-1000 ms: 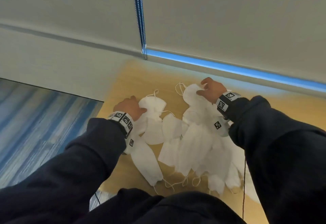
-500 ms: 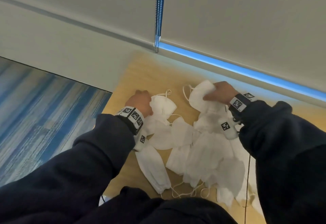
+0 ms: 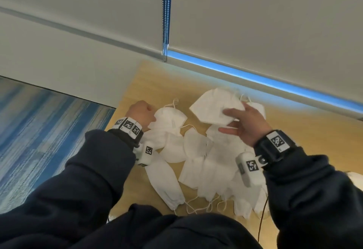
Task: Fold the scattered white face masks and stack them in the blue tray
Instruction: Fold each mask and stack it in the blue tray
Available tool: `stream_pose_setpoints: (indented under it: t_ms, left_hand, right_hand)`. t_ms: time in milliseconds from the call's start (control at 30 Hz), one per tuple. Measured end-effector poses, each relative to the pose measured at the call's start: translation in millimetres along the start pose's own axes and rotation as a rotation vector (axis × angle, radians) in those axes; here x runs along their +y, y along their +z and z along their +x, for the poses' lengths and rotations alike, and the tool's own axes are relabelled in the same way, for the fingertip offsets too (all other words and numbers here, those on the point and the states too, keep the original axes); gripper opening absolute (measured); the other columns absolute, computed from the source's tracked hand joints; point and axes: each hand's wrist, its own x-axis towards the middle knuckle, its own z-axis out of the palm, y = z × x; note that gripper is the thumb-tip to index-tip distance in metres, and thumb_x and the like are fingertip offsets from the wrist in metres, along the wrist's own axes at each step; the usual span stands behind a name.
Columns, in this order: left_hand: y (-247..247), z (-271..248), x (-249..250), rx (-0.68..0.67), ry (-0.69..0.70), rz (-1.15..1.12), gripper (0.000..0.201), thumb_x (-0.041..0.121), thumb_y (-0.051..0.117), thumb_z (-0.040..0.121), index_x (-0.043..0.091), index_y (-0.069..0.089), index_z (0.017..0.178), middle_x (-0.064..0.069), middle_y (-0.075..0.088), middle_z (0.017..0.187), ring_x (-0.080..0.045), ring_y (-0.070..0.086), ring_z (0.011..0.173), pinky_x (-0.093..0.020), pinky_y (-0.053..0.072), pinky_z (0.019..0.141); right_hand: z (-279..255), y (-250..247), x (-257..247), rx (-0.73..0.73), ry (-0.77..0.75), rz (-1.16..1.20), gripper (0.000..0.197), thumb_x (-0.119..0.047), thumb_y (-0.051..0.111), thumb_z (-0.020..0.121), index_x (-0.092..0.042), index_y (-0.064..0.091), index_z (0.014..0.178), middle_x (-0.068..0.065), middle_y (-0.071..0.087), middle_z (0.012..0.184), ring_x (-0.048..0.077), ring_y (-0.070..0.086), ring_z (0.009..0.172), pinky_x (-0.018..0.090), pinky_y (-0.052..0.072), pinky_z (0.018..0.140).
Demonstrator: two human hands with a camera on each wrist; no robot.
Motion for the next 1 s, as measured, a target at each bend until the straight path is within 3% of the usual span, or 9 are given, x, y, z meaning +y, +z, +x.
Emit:
stream_pose_setpoints:
  t_ms: [133,233,333,400,533,633,733,867,1000]
  left_hand:
    - [-13,-16,-13,0.199,0.072,-0.242,0.016,0.022,0.068,0.08,0.03,0.066,0.094,0.004,0.073,0.101,-0.021,0.069,0.094,-0.038,0.057,0.091]
    - [-10,-28,-5,0.177,0.161,0.027,0.022,0.044,0.068,0.087,0.022,0.071,0.089,0.005,0.071,0.091,-0.021,0.066,0.086,-0.036,0.056,0.084]
    - [16,-23,5,0.128,0.123,0.348,0.055,0.064,0.054,0.092,0.015,0.068,0.112,-0.008,0.068,0.11,-0.032,0.067,0.095,-0.038,0.054,0.08]
    - [34,-17,11,0.144,0.1,0.411,0.064,0.062,0.056,0.093,0.01,0.054,0.131,-0.011,0.054,0.131,-0.035,0.064,0.107,-0.041,0.05,0.081]
    - [43,-5,29,0.124,0.047,0.386,0.056,0.046,0.07,0.086,0.012,0.057,0.129,-0.01,0.039,0.139,-0.034,0.054,0.119,-0.044,0.052,0.087]
    - [38,-3,34,0.1,0.048,0.225,0.051,0.023,0.071,0.086,0.015,0.046,0.13,-0.014,0.048,0.131,-0.039,0.059,0.111,-0.045,0.055,0.088]
    - [24,-20,36,0.165,0.181,-0.089,0.055,0.008,0.074,0.081,0.028,0.044,0.123,-0.012,0.063,0.11,-0.032,0.064,0.088,-0.033,0.051,0.063]
    - [-9,-75,57,0.304,0.382,-0.62,0.058,0.013,0.085,0.077,0.035,0.053,0.121,0.001,0.071,0.101,-0.015,0.067,0.091,-0.029,0.052,0.072]
    - [-19,-130,67,0.063,0.53,-0.852,0.024,0.016,0.078,0.086,0.022,0.073,0.109,0.005,0.075,0.105,-0.012,0.071,0.096,-0.026,0.059,0.079]
  right_hand:
    - [-15,9,37,-0.005,0.129,0.096,0.026,-0.004,0.068,0.091,-0.014,0.064,0.115,0.009,0.077,0.095,0.032,0.076,0.082,0.047,0.064,0.065]
    - [-21,11,55,-0.007,0.169,0.121,0.035,0.002,0.064,0.092,-0.011,0.061,0.124,0.01,0.075,0.101,0.03,0.075,0.081,0.047,0.064,0.067]
    - [-30,13,64,-0.06,0.222,0.092,0.039,0.004,0.064,0.091,-0.014,0.059,0.126,0.009,0.074,0.106,0.028,0.075,0.083,0.045,0.064,0.065]
    - [-37,14,67,-0.131,0.258,0.081,0.04,0.003,0.065,0.091,-0.018,0.061,0.125,0.007,0.074,0.109,0.028,0.075,0.086,0.043,0.063,0.062]
    - [-47,12,63,-0.138,0.253,0.103,0.026,-0.015,0.069,0.093,-0.021,0.066,0.118,0.009,0.075,0.114,0.031,0.075,0.093,0.044,0.062,0.062]
    - [-50,5,62,-0.085,0.228,0.126,0.02,-0.02,0.069,0.094,-0.019,0.066,0.114,0.007,0.076,0.109,0.029,0.075,0.094,0.047,0.063,0.068]
    - [-50,-2,67,-0.058,0.231,0.125,0.027,-0.006,0.066,0.093,-0.013,0.061,0.119,0.014,0.075,0.114,0.029,0.075,0.097,0.05,0.062,0.072]
    - [-56,-7,74,-0.092,0.248,0.107,0.038,0.01,0.058,0.09,-0.007,0.063,0.124,0.018,0.071,0.121,0.036,0.072,0.105,0.057,0.061,0.075]
    - [-56,-1,81,-0.117,0.247,0.135,0.039,0.003,0.058,0.092,-0.015,0.065,0.126,0.016,0.07,0.125,0.037,0.069,0.111,0.065,0.056,0.085]
